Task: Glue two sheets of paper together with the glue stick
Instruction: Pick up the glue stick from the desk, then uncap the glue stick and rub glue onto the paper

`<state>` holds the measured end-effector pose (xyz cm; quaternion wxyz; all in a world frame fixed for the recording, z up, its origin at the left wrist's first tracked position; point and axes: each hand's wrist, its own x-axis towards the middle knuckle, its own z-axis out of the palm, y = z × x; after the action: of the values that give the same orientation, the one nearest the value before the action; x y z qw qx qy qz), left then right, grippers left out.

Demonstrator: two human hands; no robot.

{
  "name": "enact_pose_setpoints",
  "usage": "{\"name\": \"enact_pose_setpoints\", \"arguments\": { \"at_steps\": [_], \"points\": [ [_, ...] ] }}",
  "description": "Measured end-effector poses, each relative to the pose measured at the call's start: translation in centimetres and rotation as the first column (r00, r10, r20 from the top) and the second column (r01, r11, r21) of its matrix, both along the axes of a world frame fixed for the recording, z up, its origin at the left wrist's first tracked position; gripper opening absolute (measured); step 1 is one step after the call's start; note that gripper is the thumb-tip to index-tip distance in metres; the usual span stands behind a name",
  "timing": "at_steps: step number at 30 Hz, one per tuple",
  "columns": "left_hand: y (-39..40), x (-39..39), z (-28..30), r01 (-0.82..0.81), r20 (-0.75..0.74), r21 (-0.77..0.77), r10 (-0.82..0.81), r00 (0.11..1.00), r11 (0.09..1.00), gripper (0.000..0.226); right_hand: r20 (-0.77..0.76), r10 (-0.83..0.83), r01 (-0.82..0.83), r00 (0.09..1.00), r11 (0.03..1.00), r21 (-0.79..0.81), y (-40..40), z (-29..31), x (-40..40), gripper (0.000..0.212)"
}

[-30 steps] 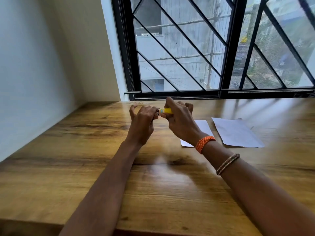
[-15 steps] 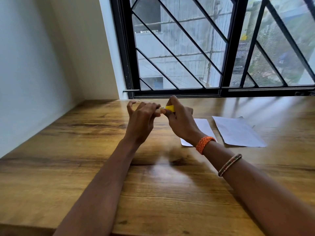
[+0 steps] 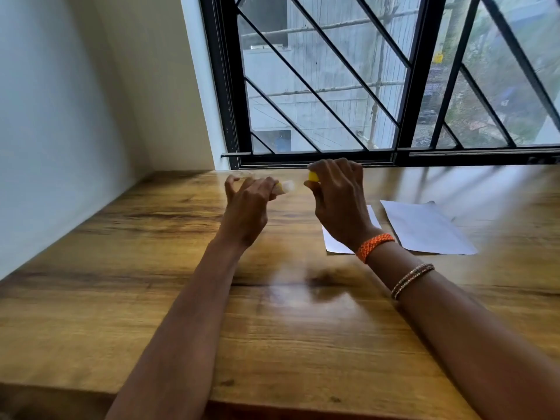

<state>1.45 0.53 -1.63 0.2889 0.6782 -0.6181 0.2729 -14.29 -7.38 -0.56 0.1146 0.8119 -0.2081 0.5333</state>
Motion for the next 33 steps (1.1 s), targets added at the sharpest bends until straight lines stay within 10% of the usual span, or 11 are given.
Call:
{"name": "enact_pose_setpoints", "arguments": {
  "at_steps": [4,9,11,16,25,33],
  "points": [
    [0.0,1.1,-0.9,-0.089,-0.422,-0.097,0.04,0.906,0.991,0.026,0.217,0.067,-0.163,0.974,0.87,0.465,0.2,0.0,1.1,0.014],
    [-0.3,1.8,-1.4,-0.091,-0.778,-0.096,-0.018,0.628,0.991,0.019,0.446,0.176,-0.477,0.878,0.228,0.849,0.9,-0.2,3.8,0.026],
    [-0.4,1.8,-1.4,-0.098,-0.809,-0.128,-0.047,0.586,0.987,0.019,0.44,0.216,-0.477,0.872,0.17,0.862,1.3,-0.4,4.8,0.029],
    [-0.4,1.8,-1.3,-0.143,-0.831,-0.155,-0.051,0.554,0.978,0.016,0.191,0.341,-0.326,0.921,0.402,0.856,2.0,-0.8,6.9,0.006],
    [-0.4,2.0,-1.0,-0.302,-0.878,-0.204,-0.038,0.477,0.931,0.021,-0.401,0.302,-0.056,0.865,0.853,0.52,2.1,-3.3,7.7,0.026],
    [-0.4,1.3,-0.2,-0.272,-0.859,-0.322,-0.159,0.487,0.907,0.02,-0.297,0.226,-0.1,0.928,0.917,0.386,3.1,-2.7,7.3,0.043]
  ]
}}
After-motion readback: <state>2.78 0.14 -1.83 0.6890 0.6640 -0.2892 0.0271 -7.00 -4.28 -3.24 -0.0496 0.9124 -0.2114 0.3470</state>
